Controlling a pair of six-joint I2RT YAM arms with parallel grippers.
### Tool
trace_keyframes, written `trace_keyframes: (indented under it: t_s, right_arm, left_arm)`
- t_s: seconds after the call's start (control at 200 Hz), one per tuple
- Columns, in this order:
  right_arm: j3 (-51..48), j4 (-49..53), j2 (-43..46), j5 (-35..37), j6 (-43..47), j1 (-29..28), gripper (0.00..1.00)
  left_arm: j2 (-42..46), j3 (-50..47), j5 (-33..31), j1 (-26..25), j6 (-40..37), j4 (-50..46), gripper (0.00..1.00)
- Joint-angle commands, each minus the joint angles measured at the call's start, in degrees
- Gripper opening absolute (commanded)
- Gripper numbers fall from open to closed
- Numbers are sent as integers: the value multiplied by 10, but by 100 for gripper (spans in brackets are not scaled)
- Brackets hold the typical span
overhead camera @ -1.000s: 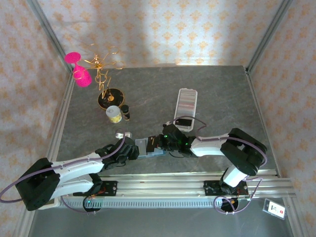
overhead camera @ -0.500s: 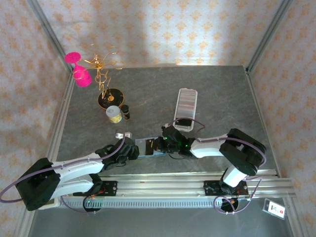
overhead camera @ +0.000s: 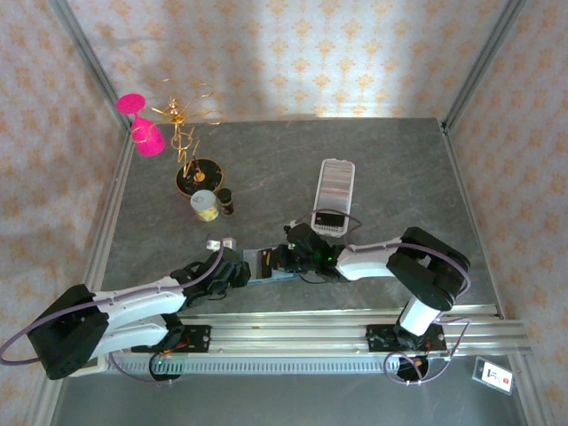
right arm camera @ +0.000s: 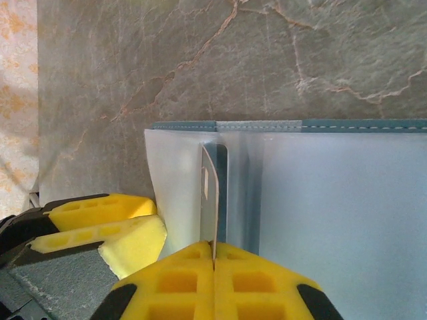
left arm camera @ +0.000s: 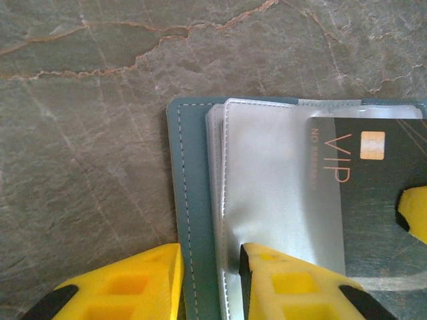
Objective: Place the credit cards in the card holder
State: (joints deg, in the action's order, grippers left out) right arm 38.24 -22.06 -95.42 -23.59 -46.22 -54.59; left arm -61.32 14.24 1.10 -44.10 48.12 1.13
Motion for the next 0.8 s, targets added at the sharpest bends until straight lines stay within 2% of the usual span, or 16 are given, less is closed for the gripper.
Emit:
trace_keyframes:
  t_s: [0.0, 0.06, 0.215, 0.32, 0.541, 0.641, 0.796]
  right_arm:
    - [7, 27, -11, -18, 19, -4, 0]
    - [13, 44, -13, -14, 25, -4, 2]
    - [29, 94, -10, 28, 39, -4, 20]
    - [45, 118, -17, 37, 49, -4, 26]
    - [68, 151, -31, 47, 67, -4, 22]
    - [72, 155, -34, 44, 75, -4, 18]
    - [78, 157, -41, 32, 82, -5, 17]
  left_arm:
    - [-4, -26, 20, 2, 14, -11, 31]
    - [0, -29, 20, 2, 15, -10, 32]
    - [17, -25, 8, 3, 14, -30, 34]
    - [35, -20, 3, 2, 15, -43, 35]
    - [47, -28, -8, 3, 21, -33, 33]
    - [27, -28, 4, 3, 21, -9, 29]
    - [-12, -25, 15, 4, 22, 17, 24]
